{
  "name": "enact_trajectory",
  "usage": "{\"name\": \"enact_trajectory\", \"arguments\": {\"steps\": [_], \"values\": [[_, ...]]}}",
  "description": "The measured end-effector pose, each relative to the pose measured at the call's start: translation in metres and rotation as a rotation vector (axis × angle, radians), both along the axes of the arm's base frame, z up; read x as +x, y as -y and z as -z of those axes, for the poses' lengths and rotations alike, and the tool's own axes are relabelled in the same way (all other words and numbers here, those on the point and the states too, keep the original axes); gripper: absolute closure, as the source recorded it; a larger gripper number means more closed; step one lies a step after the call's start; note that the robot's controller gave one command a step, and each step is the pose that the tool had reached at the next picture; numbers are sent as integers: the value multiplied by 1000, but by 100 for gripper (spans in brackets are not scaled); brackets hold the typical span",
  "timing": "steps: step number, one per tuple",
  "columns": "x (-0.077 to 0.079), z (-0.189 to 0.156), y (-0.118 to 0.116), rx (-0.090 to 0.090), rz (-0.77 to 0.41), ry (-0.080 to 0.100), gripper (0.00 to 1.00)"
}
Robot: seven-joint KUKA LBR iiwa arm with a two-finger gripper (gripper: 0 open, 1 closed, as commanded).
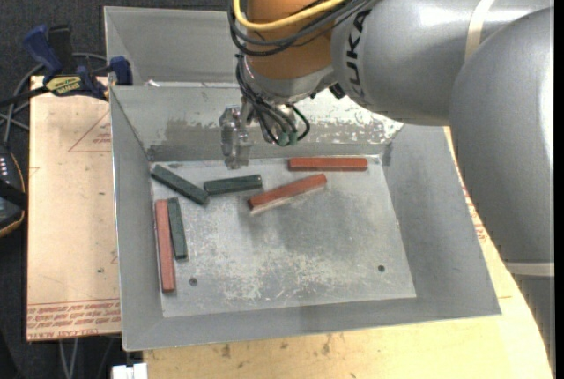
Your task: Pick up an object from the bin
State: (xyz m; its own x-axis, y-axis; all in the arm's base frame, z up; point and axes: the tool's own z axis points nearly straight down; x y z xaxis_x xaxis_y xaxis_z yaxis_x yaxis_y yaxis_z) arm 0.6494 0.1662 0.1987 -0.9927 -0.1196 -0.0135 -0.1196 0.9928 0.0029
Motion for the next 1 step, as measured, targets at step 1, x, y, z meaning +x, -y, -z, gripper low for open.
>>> {"name": "enact_trajectory", "arguments": {"steps": [1], "values": [[-2,6,1,-2,3,-9,0]]}}
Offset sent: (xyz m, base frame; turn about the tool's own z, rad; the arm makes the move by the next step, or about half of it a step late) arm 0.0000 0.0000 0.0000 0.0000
